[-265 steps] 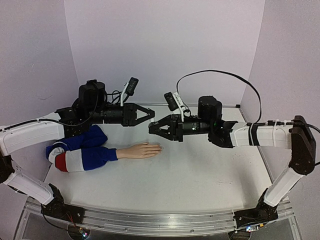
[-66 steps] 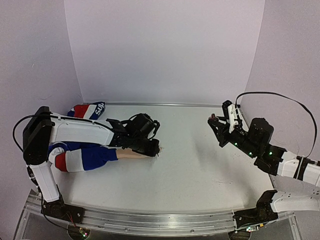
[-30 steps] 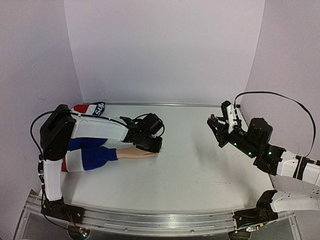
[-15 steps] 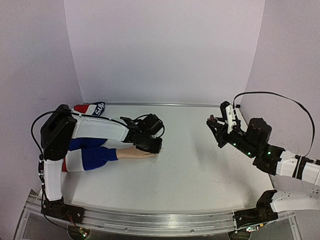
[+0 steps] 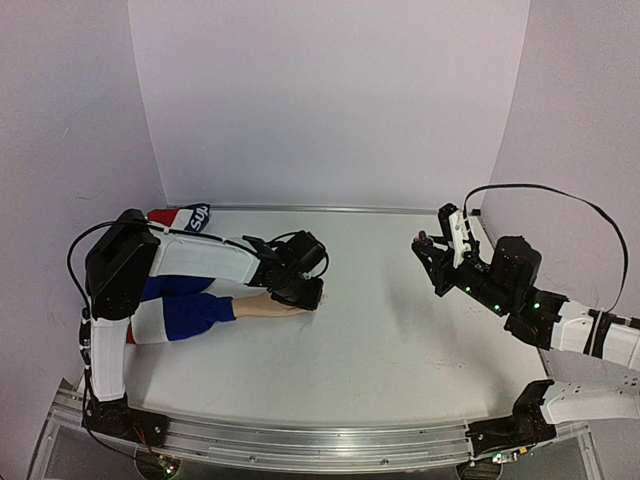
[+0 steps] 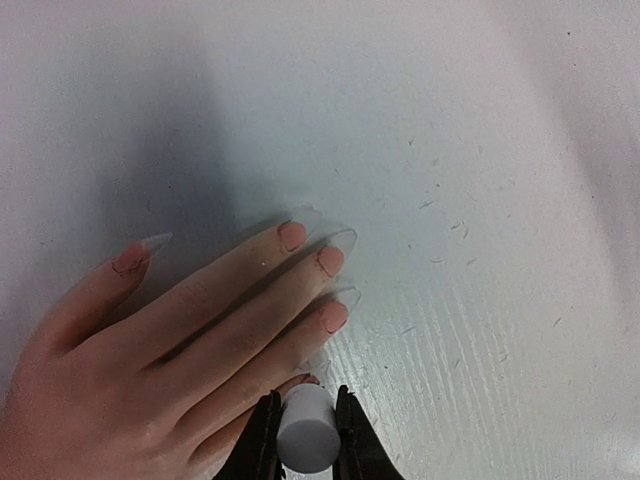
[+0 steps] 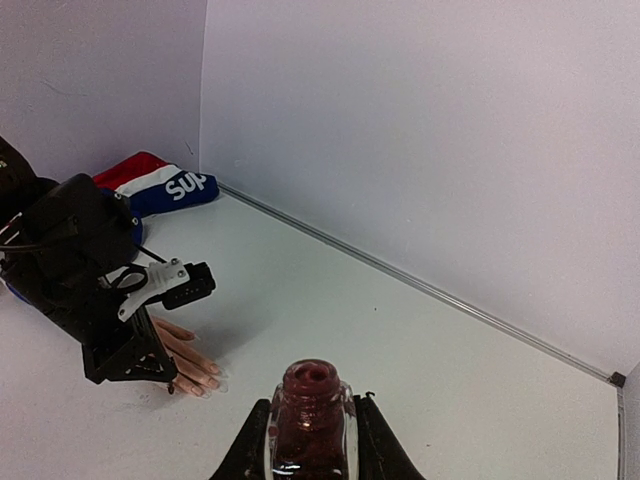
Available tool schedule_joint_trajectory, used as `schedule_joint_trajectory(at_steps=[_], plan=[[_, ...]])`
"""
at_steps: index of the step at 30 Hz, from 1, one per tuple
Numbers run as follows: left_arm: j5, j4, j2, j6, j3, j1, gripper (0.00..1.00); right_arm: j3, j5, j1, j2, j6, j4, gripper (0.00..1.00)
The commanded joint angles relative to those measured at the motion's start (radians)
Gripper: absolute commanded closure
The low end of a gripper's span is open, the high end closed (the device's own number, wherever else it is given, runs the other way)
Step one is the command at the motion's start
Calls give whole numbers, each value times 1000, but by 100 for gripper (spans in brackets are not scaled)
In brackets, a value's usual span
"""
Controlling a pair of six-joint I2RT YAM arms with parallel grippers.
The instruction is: Paint the nails
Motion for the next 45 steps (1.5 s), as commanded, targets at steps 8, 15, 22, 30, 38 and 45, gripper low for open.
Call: schedule_joint_trajectory(at_steps=[8, 15, 22, 30, 38, 45], plan=[[0, 1, -12, -10, 46, 7, 100, 9, -5, -3, 4, -9, 64, 100], [2, 4, -12, -8, 49, 7, 100, 10, -9, -3, 4, -7, 64, 100], [9, 8, -9, -1, 53, 8, 100, 10, -10, -3, 6, -7, 65, 100], [20, 11, -24, -4, 45, 8, 100, 11, -13, -3, 10, -6, 64, 100], [20, 13, -37, -6, 36, 8, 100, 12, -14, -3, 11, -4, 64, 100], [17, 13, -25, -1, 44, 8, 100, 11, -14, -3, 8, -4, 64, 100]])
